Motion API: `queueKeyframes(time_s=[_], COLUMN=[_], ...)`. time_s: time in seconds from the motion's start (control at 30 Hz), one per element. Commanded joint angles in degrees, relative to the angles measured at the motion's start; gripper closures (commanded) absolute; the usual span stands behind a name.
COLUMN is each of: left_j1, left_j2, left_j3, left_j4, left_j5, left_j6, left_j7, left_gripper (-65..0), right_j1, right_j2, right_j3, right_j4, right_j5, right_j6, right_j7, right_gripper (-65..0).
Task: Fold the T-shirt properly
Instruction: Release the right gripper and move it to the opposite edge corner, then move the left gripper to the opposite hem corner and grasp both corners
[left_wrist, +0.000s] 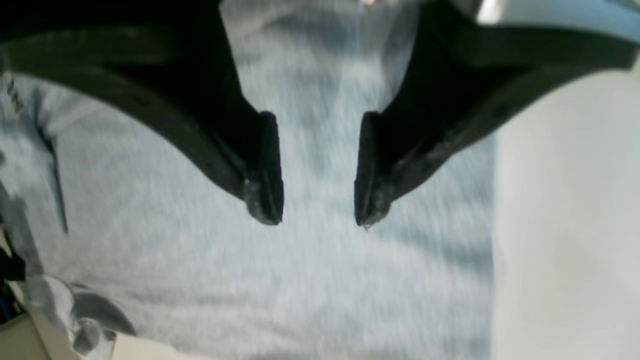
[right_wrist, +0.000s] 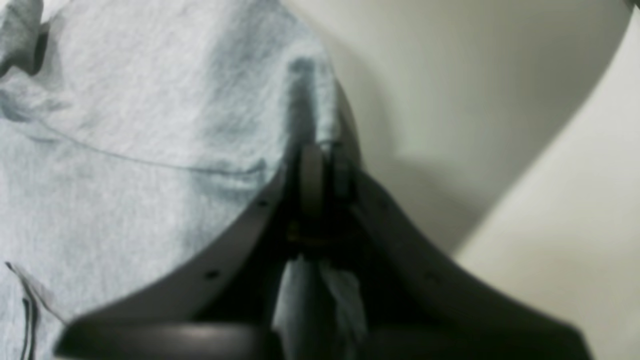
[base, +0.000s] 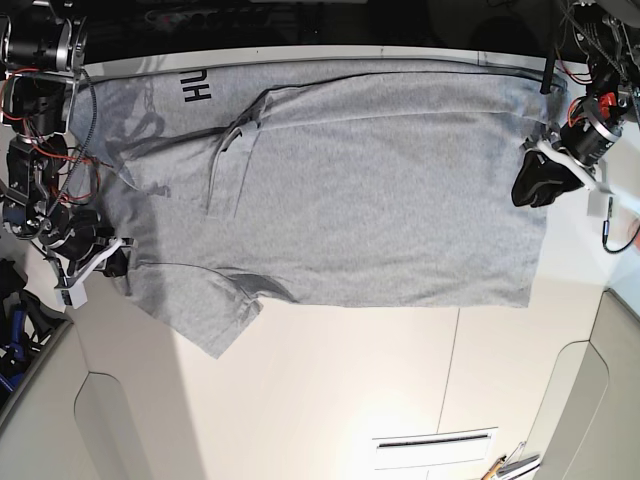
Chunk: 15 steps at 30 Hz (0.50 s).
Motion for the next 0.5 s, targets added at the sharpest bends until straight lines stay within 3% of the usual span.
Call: queueKeyframes(time_s=[0.0,0.23,0.47], left_j1=[-2.4,-14.5,-27.3], left_j2=[-0.9,-1.9,-6.3], left_j3=[-0.3,-0.3,0.5], left_j4=[0.9,-1.3,-23.1], left_j5=[0.1,9.4,10.2], left_j6=[-0.3,9.2,9.9], left_j7=[-1.6,-7.2,-8.7], left_gripper=[-27.4,-27.3,-29.5], right_j1=[1.1,1.1,1.1], right_j2=[0.8,0.8,0.8], right_j3=[0.1,0.0,0.0], right_j4=[0.4,0.4,0.4], right_j5=[-0.2,-0.2,-0.2], right_j6=[0.2,0.1,0.1], right_j7=[-0.6,0.5,0.5], right_gripper=[0.0,0.0,0.0])
